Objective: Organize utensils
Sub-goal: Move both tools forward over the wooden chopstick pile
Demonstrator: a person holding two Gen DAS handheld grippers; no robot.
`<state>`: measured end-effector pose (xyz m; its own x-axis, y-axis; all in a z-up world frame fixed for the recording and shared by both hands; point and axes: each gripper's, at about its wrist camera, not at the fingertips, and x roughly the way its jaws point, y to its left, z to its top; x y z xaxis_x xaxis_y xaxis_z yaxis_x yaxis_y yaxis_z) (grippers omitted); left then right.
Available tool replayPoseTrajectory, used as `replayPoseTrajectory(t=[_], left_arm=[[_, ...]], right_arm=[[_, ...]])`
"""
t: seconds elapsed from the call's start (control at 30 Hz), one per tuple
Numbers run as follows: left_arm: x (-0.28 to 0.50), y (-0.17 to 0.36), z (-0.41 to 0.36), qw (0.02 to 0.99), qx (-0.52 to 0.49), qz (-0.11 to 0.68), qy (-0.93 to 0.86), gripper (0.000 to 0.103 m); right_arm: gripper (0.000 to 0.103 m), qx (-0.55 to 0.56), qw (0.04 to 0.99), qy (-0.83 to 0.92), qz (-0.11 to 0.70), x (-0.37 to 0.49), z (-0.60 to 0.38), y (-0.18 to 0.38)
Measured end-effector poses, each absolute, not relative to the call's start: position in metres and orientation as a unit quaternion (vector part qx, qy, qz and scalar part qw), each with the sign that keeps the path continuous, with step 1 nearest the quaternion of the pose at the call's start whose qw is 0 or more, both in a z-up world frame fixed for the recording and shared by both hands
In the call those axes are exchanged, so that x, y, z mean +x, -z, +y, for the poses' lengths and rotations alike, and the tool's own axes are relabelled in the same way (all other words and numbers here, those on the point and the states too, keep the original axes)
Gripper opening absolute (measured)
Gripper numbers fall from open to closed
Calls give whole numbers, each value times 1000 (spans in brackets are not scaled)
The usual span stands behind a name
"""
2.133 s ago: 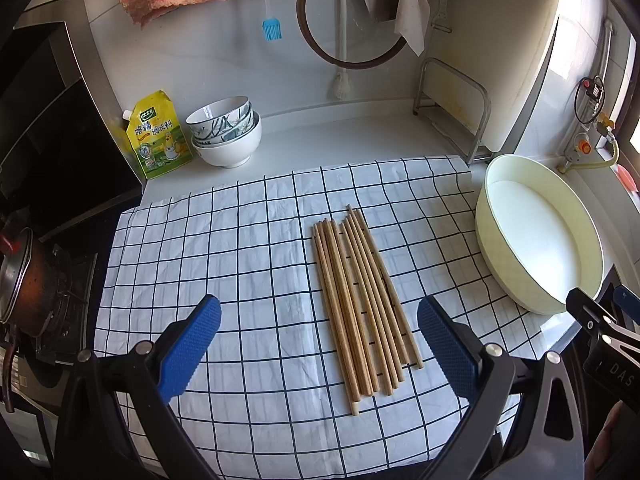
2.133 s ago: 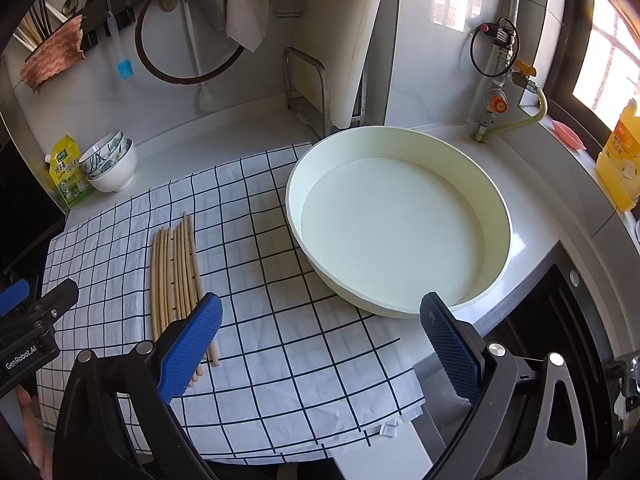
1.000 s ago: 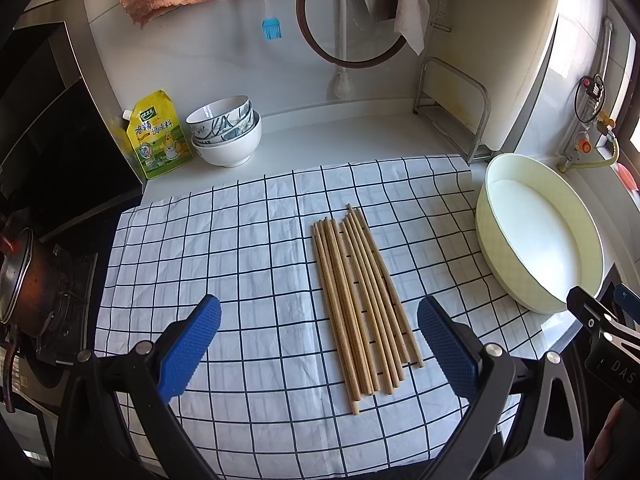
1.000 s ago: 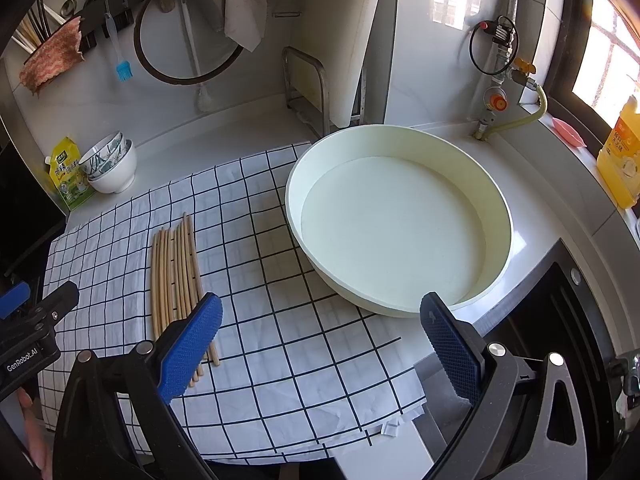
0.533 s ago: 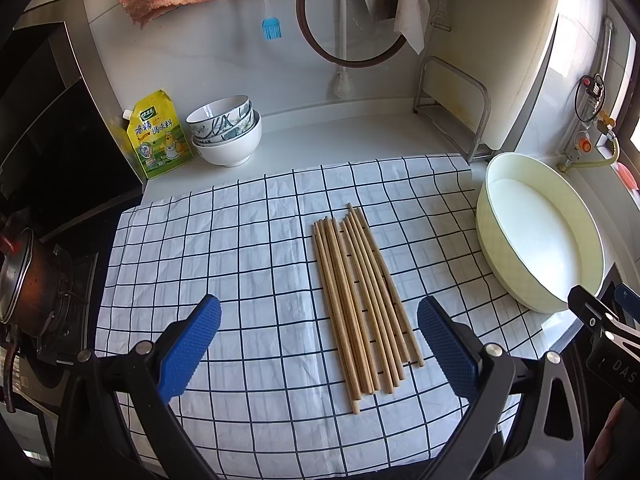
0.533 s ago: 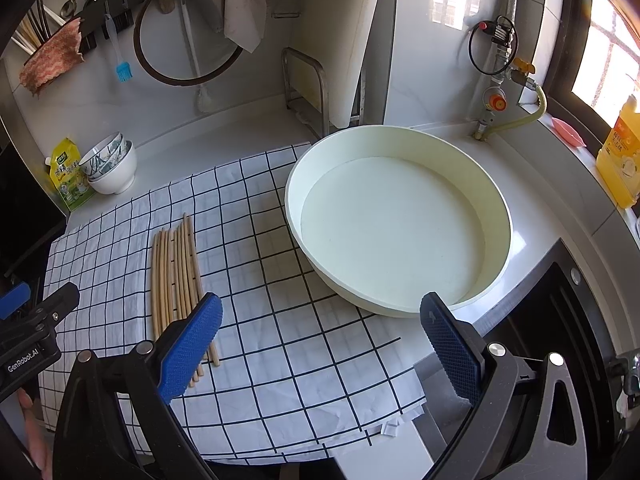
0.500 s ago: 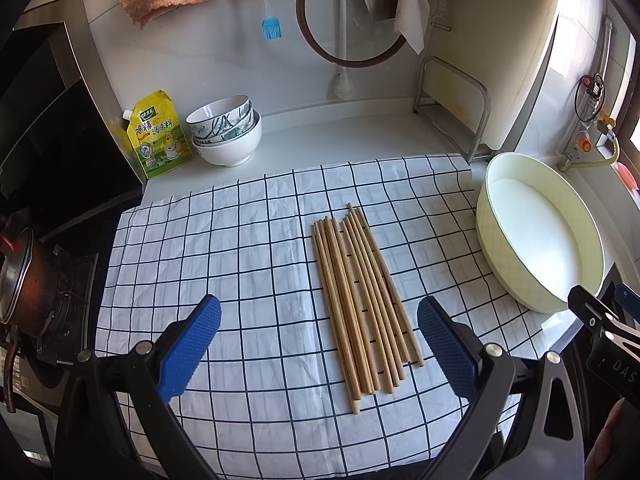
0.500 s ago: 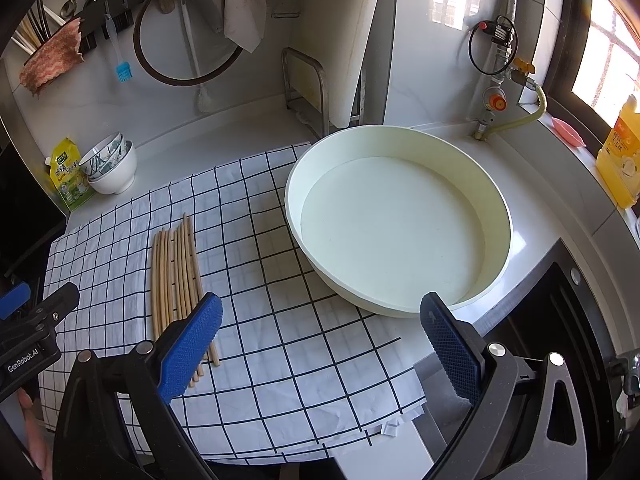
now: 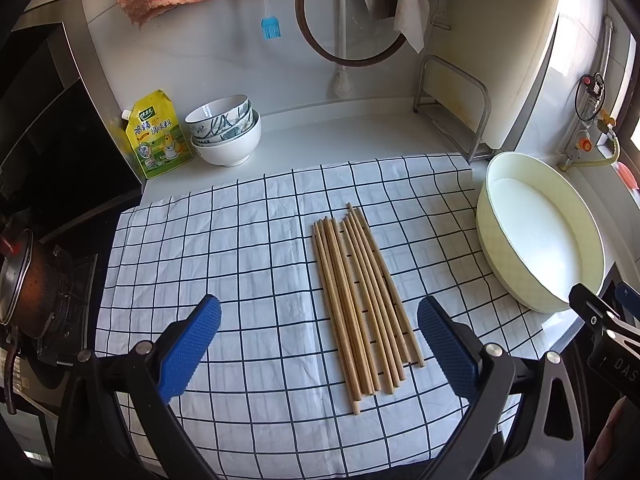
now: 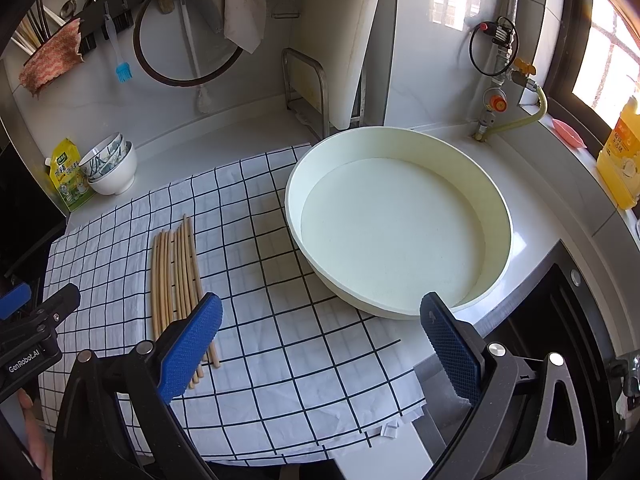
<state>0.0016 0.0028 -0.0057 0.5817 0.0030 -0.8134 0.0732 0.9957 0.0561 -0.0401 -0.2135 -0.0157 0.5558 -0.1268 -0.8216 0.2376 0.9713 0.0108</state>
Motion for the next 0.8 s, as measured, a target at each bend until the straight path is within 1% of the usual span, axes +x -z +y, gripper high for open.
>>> replayPoseTrajectory(t=[0.3, 0.5, 0.8], left_arm=[[4, 14, 6, 884, 37, 466, 17, 97], [9, 33, 18, 875, 30, 483, 9, 97], [23, 73, 35, 860, 16, 510, -14, 97]], right_arm=[[95, 63, 880, 96, 460, -39, -213, 20], [95, 89, 881, 20, 464, -36, -210, 33], [95, 37, 876, -69, 475, -19, -173, 59]])
